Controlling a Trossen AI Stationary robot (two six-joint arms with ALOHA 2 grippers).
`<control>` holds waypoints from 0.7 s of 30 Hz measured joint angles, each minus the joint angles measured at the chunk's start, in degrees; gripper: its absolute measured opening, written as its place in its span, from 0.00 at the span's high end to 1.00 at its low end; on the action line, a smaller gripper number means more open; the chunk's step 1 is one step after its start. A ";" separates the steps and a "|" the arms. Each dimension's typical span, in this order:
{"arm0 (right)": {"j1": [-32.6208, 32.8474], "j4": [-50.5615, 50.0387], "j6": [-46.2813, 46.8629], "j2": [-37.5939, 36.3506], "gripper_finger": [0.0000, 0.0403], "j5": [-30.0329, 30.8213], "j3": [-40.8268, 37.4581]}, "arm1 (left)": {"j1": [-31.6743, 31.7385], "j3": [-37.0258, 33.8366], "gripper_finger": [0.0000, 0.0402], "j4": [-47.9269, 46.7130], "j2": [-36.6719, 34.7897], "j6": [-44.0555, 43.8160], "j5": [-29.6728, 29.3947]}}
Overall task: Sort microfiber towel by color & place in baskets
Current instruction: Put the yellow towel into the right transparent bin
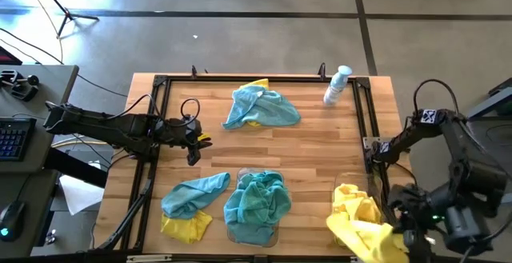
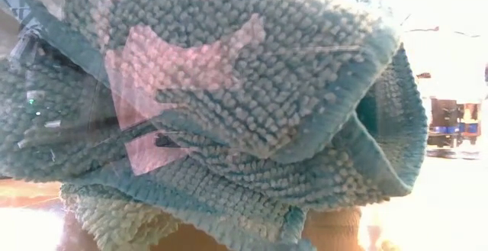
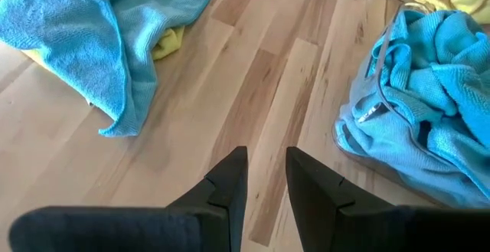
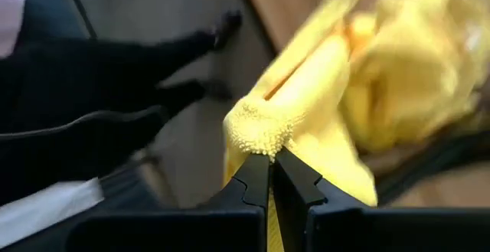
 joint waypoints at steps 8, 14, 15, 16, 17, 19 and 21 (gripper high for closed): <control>-3.89 -0.31 -10.26 -0.83 1.00 -3.37 -18.51 | 0.00 0.00 0.81 0.00 0.00 -1.47 0.00; -6.23 2.79 -11.22 -0.87 1.00 -2.86 -33.05 | 0.00 0.00 0.81 -0.01 0.00 -1.49 0.00; -6.61 4.69 -12.14 -0.87 1.00 -2.83 -35.22 | 0.00 0.00 0.81 0.00 0.00 -1.48 0.00; -6.97 7.50 -13.58 -0.89 1.00 -2.80 -37.36 | 0.00 0.00 0.81 0.00 0.00 -1.49 0.00; -7.40 10.61 -15.14 -0.90 1.00 -2.80 -39.35 | 0.00 0.00 0.81 -0.01 0.00 -1.49 0.00; -8.23 17.44 -18.27 -0.90 1.00 -2.84 -43.59 | 0.00 0.00 0.81 -0.01 0.00 -1.47 0.00; -8.98 24.07 -21.01 -0.90 1.00 -2.92 -47.85 | 0.00 0.00 0.81 -0.01 0.00 -1.45 0.00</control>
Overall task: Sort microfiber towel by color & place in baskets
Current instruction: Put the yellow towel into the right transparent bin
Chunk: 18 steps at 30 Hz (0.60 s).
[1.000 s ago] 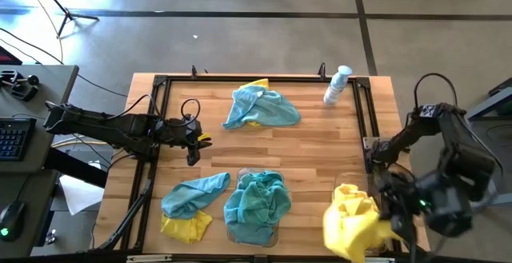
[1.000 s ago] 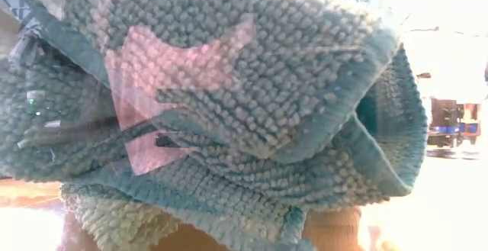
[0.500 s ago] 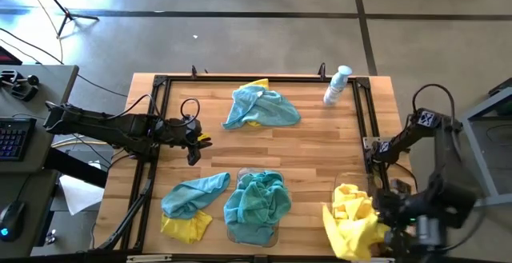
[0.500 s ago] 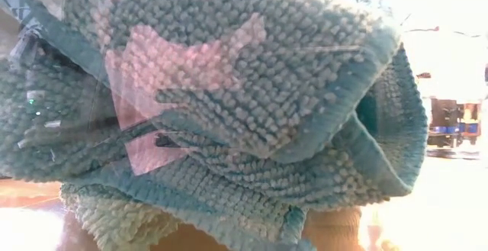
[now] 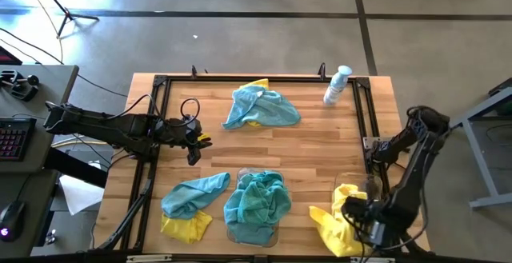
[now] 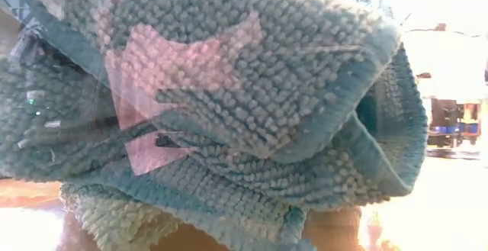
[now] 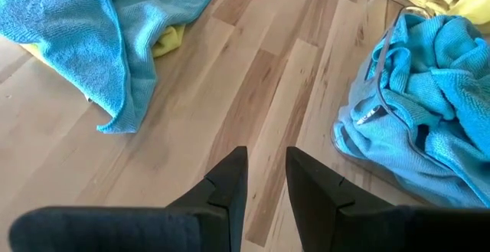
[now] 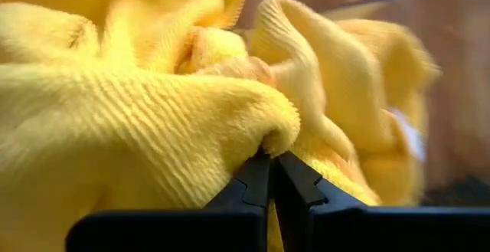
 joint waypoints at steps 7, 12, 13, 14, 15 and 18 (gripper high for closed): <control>-2.15 13.55 -0.06 -0.04 1.00 0.10 -14.02 | 0.00 0.00 0.81 -0.01 0.00 0.00 0.00; -2.81 21.00 0.31 -0.39 1.00 0.16 -20.68 | 0.00 0.00 0.81 -0.02 0.02 0.00 0.00; -2.81 22.40 0.32 -0.50 1.00 0.19 -21.55 | 0.00 0.00 0.81 -0.02 0.01 0.00 0.00; -2.78 23.55 0.31 -0.49 1.00 0.36 -22.11 | 0.00 0.01 0.81 0.00 0.02 0.00 0.00; -2.78 24.27 0.31 -0.47 1.00 0.48 -22.47 | 0.00 0.02 0.81 -0.03 0.01 0.00 0.00; -2.78 23.94 -0.23 -0.30 0.97 0.33 -22.06 | 0.00 0.02 0.81 -0.02 0.01 0.02 0.00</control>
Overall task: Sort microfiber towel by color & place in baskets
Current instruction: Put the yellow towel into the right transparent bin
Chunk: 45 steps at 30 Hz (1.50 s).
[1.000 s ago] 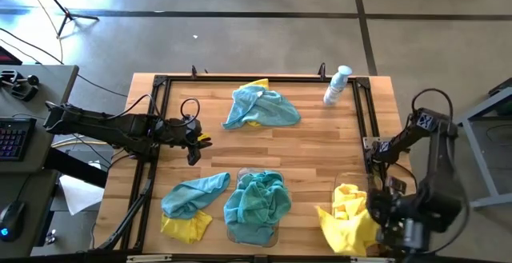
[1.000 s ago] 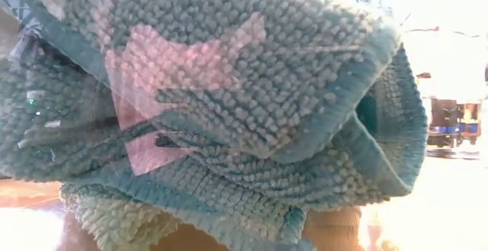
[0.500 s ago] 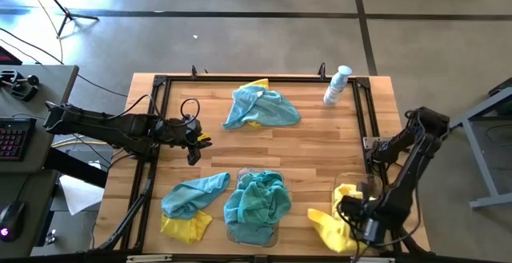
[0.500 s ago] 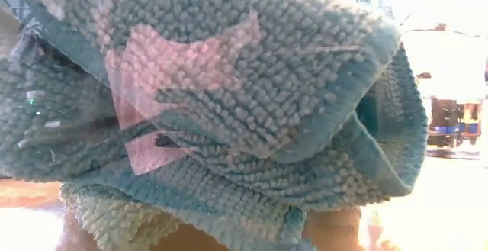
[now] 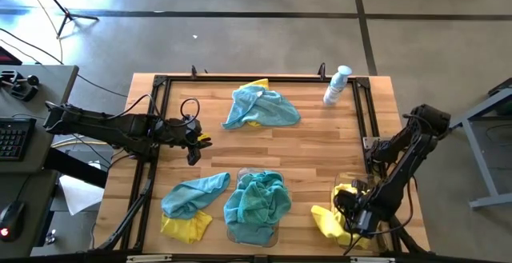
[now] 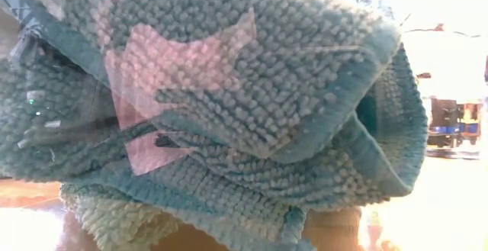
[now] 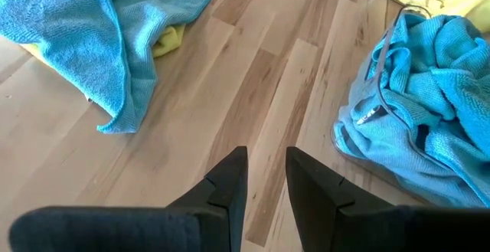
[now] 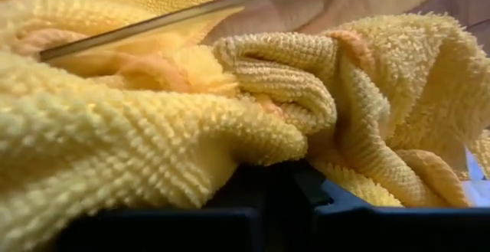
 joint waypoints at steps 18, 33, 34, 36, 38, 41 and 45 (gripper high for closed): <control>0.04 -37.82 -4.79 0.26 0.66 -0.87 26.73 | 0.00 0.00 0.81 0.00 0.01 -0.02 0.44; 0.00 -27.72 -15.74 2.16 0.65 8.57 36.57 | 0.00 0.00 0.81 -0.02 0.01 -1.44 0.34; 0.00 -27.16 -17.26 3.08 0.65 8.59 36.57 | 0.00 0.00 0.81 -0.01 0.01 -1.44 0.16; 0.00 -26.20 -20.18 4.94 0.65 7.92 36.55 | 0.00 0.00 0.81 -0.04 0.01 -1.44 0.15; 0.00 -25.91 -22.25 6.81 0.65 6.73 36.55 | 0.00 0.00 0.81 -0.02 0.01 -1.46 0.11; 0.00 -26.05 -22.43 9.20 0.65 5.25 36.52 | 0.00 0.00 0.81 -0.02 0.01 -1.49 0.07; 0.00 -26.07 -22.42 11.17 0.65 4.44 36.52 | 0.00 0.00 0.81 -0.02 0.01 -1.51 0.04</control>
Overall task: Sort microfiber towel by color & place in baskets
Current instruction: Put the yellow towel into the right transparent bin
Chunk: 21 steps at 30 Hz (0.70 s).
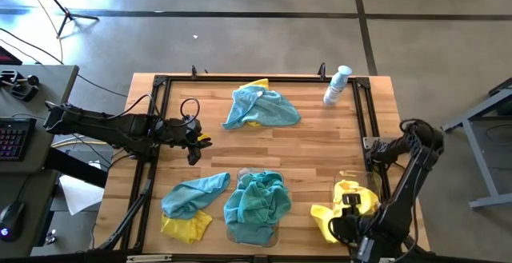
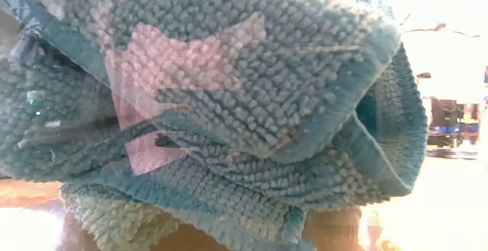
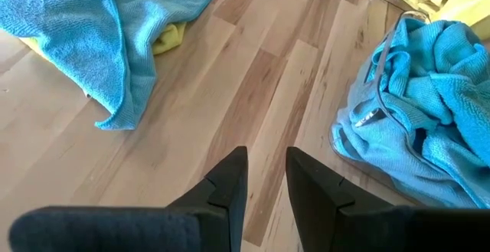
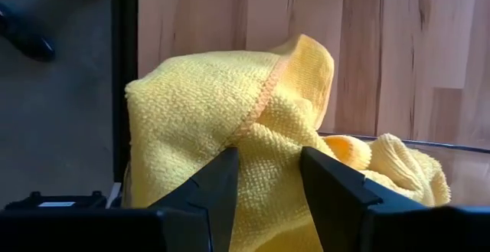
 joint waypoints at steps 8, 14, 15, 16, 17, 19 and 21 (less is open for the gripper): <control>0.00 -0.03 0.41 2.97 0.81 -0.18 0.00 | 0.00 0.00 0.81 -0.02 0.00 0.02 -0.02; 0.42 -4.18 10.52 2.23 0.97 0.89 0.02 | 0.00 0.00 0.81 -0.03 0.00 0.03 -0.02; 0.81 -5.66 12.43 1.62 0.98 2.13 0.33 | 0.00 0.00 0.81 -0.02 0.00 0.04 -0.02; 1.34 -7.19 14.07 0.93 0.99 3.64 0.80 | 0.00 0.00 0.81 0.00 0.00 0.04 -0.02; 1.96 -8.81 15.86 0.19 0.99 5.31 1.38 | 0.00 0.00 0.81 -0.04 0.00 0.04 -0.02; 3.28 -12.99 21.15 -1.33 0.99 8.95 2.37 | 0.00 0.00 0.81 -0.02 0.00 0.05 -0.02; 4.39 -18.41 26.70 -2.77 0.99 10.80 3.25 | 0.00 0.00 0.81 -0.02 0.00 0.04 -0.04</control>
